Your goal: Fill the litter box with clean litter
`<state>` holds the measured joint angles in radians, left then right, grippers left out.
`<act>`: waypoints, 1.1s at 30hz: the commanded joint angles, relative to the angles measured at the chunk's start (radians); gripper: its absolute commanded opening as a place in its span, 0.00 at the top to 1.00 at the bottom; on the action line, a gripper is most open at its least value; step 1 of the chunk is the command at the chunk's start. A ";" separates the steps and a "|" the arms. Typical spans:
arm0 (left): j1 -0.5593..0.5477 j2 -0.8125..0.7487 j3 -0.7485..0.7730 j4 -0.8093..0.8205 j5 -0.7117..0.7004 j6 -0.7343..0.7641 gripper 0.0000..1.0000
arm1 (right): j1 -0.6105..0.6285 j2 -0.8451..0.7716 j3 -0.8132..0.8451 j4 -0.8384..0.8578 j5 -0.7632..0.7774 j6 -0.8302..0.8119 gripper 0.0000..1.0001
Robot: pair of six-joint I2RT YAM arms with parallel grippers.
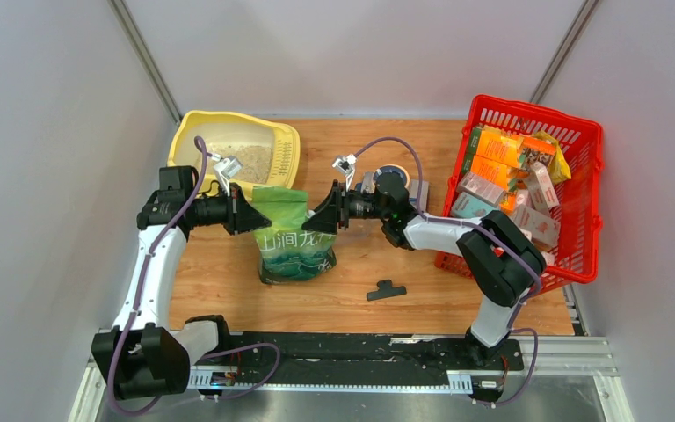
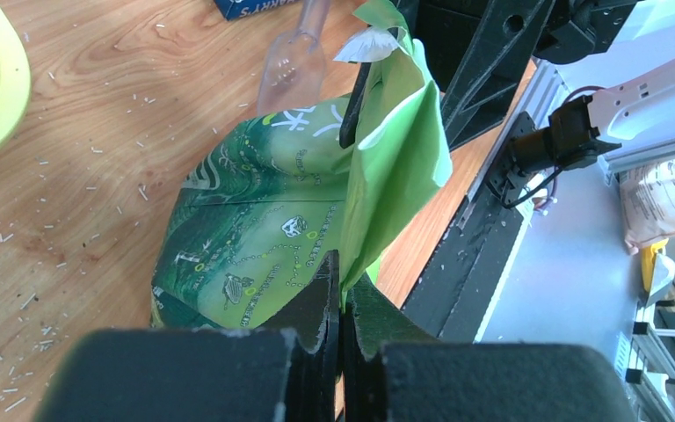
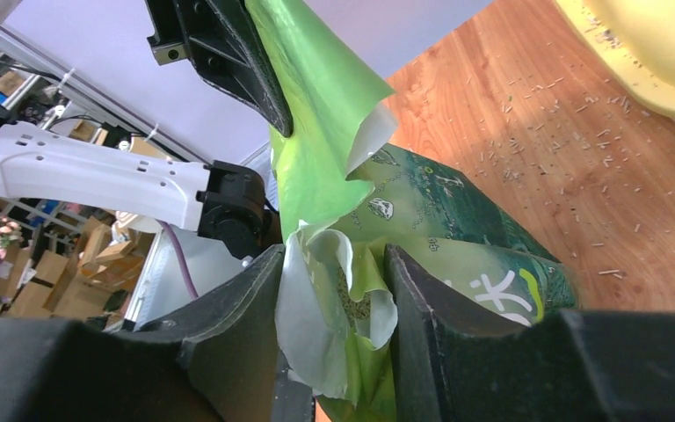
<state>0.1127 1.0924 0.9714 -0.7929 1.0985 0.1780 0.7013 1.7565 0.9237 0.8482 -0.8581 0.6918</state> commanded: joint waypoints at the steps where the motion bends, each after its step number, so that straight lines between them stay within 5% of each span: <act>1: 0.018 0.008 0.013 0.037 0.004 0.023 1.00 | 0.006 0.032 0.044 0.104 -0.090 0.118 0.55; 10: 0.021 0.021 0.012 0.057 0.004 0.009 1.00 | 0.006 0.041 0.049 0.106 -0.070 0.137 0.66; 13: 0.022 0.018 0.003 0.063 0.006 0.005 1.00 | 0.004 0.037 0.052 0.106 -0.078 0.164 0.75; 17: 0.022 0.017 -0.008 0.078 0.000 -0.021 1.00 | -0.009 0.037 0.073 0.109 -0.099 0.224 1.00; 26: 0.044 0.064 0.052 -0.138 0.024 -0.054 1.00 | -0.091 0.100 0.237 0.065 -0.327 0.429 1.00; 33: 0.050 0.194 0.081 -0.340 0.070 -0.188 1.00 | -0.094 0.100 0.392 -0.447 -0.446 0.273 1.00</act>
<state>0.1452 1.2049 1.0145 -0.9504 1.1465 0.0643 0.6399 1.8969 1.1778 0.6174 -1.1656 0.9810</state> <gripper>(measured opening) 0.009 0.021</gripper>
